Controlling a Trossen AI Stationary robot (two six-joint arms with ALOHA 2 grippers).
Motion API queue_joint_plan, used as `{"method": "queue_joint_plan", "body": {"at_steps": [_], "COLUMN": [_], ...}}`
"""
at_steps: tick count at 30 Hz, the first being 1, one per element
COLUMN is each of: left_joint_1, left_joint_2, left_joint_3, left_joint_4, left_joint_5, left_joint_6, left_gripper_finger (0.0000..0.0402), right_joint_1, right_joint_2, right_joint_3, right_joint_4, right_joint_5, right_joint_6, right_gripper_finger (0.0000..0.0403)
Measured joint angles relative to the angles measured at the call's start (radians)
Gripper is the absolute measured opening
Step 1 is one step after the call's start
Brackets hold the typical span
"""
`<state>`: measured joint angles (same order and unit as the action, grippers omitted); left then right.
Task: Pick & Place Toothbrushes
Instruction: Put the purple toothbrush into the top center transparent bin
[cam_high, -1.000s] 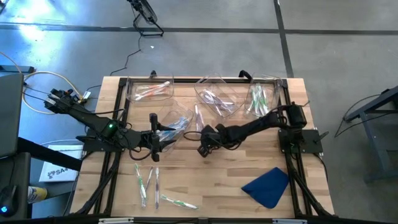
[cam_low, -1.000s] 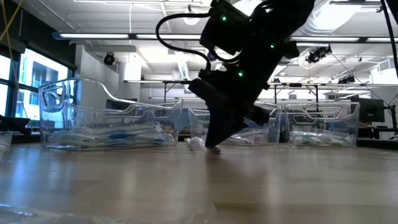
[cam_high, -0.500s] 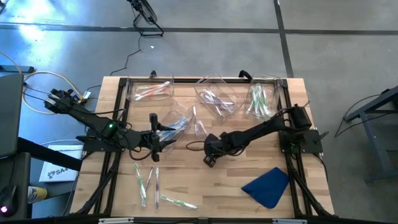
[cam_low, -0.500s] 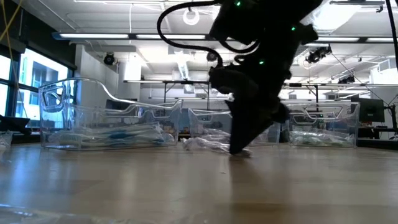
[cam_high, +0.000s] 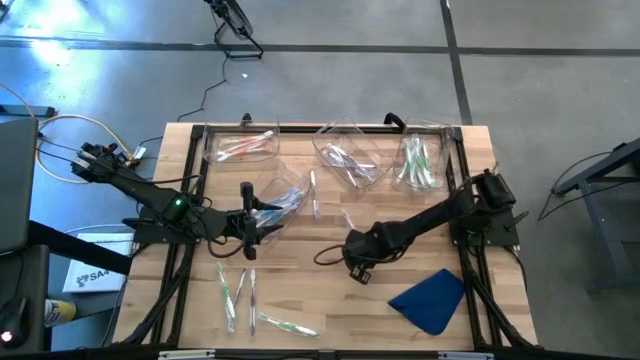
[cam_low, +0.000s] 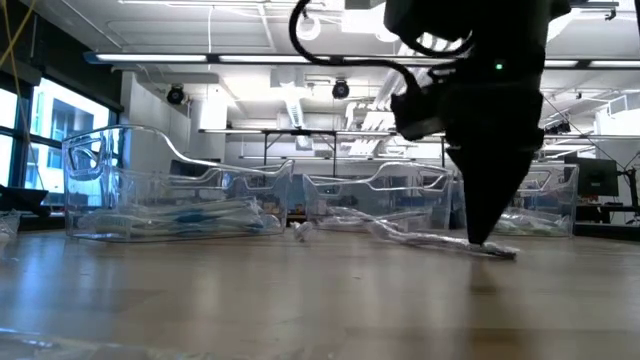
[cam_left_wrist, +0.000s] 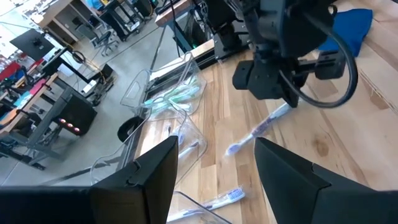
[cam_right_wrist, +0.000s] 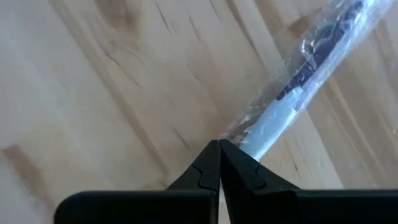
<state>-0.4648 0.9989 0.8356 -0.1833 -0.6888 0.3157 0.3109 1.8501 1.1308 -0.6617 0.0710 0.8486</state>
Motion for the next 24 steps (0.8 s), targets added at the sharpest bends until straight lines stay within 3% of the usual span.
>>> {"method": "queue_joint_plan", "body": {"at_steps": [12,20,24], "left_joint_1": [0.0,0.0,0.0], "left_joint_2": [0.0,0.0,0.0], "left_joint_3": [0.0,0.0,0.0], "left_joint_4": [0.0,0.001,0.0], "left_joint_5": [0.0,-0.001,0.0], "left_joint_6": [0.0,0.0,0.0], "left_gripper_finger": [0.0207,0.0207,0.0207], "right_joint_1": [0.0,-0.037,-0.057], "right_joint_2": [-0.02,-0.086,-0.106], "right_joint_3": [0.004,0.006,0.007], "right_joint_4": [0.032,-0.027,-0.043], "right_joint_5": [0.001,-0.007,0.048], "right_joint_6": [-0.003,0.119,0.145], "right_gripper_finger": [0.0002,0.0002,0.0002]}}
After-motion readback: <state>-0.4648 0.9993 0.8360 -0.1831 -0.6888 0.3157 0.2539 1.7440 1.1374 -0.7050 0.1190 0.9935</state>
